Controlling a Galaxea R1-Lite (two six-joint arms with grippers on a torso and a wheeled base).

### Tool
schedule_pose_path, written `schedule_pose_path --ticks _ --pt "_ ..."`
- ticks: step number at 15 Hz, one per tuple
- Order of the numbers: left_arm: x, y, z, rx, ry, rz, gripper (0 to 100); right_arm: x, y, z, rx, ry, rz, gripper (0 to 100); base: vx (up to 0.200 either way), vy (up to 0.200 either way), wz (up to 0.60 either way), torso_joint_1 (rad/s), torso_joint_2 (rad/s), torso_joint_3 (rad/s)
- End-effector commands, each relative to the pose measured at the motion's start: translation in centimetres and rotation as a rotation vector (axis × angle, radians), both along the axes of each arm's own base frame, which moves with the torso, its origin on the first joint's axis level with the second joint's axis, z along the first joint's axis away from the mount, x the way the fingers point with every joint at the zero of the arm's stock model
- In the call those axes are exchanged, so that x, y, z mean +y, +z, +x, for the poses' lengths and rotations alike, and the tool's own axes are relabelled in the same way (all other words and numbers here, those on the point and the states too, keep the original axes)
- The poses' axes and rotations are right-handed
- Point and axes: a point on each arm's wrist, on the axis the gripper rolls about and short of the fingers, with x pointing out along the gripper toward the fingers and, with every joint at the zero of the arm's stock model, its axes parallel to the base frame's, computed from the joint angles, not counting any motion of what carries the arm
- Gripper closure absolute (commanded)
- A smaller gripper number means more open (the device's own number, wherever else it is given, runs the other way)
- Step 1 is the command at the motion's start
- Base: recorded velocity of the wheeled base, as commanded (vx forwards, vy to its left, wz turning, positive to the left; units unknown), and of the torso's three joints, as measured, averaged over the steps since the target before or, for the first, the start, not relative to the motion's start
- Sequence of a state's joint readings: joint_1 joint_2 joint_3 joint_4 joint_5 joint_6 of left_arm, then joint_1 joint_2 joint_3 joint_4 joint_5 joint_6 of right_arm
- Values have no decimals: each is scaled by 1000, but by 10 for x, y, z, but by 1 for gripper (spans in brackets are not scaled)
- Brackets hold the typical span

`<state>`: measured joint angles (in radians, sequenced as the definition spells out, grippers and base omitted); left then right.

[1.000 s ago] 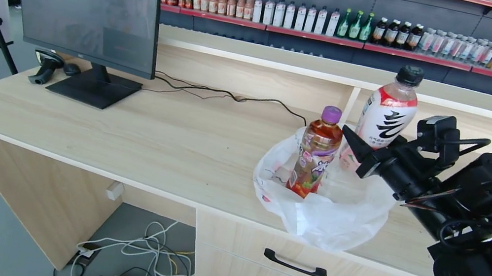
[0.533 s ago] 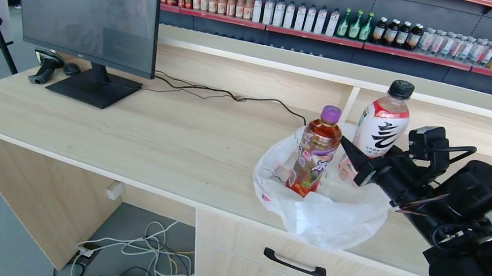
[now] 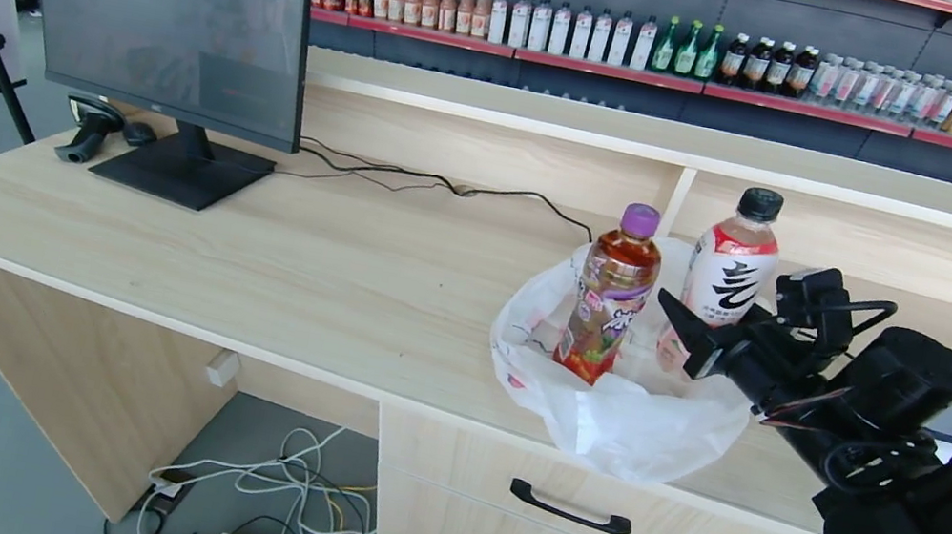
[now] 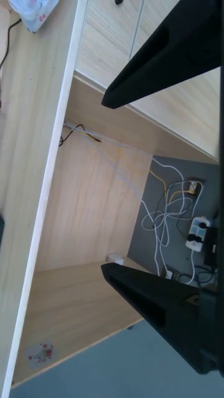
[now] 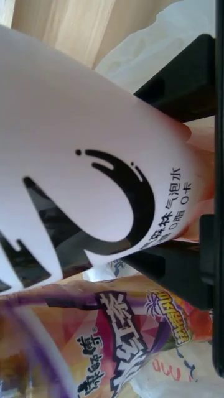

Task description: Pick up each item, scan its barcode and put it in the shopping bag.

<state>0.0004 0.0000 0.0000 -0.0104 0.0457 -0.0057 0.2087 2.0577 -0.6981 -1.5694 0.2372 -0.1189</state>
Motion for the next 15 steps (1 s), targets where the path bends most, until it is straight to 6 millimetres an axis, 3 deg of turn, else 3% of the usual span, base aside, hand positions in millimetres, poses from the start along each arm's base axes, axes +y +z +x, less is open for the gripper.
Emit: schedule_pose_path --ticks 1,8,15 --pt "0 0 0 0 0 0 0 0 -5 2 11 0 -3 100 0 0 0 0 0 0" --pt "0 0 0 0 1 1 0 -3 -26 7 80 -4 -8 100 0 0 0 0 0 0" --pt "0 0 0 0 0 1 0 -8 -29 8 109 -12 25 100 0 0 0 0 0 0"
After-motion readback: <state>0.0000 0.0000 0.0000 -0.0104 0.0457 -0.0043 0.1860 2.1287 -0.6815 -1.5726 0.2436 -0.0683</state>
